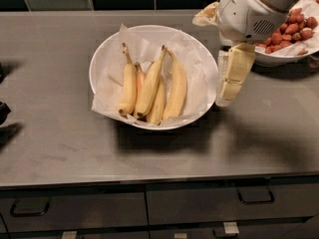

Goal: Pick banana from white bowl

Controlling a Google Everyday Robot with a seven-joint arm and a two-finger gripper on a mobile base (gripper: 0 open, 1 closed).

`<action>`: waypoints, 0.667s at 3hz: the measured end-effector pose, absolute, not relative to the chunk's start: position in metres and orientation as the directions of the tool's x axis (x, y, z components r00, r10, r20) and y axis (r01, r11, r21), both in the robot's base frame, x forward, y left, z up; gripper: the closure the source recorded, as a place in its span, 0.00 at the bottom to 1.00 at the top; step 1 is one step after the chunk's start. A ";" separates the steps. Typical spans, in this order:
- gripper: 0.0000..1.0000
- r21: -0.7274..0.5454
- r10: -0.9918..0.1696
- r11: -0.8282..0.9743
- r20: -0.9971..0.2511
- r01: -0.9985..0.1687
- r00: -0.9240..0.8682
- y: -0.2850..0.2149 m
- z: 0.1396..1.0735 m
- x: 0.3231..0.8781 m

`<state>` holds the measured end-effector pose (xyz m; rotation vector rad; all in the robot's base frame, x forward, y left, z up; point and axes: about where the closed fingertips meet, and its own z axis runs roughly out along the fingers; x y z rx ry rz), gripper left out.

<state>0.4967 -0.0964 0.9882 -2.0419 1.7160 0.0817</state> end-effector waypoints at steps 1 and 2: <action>0.00 -0.296 -0.902 -0.157 -0.346 -0.942 0.259 -0.076 0.981 0.518; 0.00 -0.296 -0.902 -0.157 -0.346 -0.942 0.259 -0.076 0.981 0.518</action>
Offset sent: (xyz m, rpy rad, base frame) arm 0.0184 0.0166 -0.0063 0.0031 0.0156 0.0459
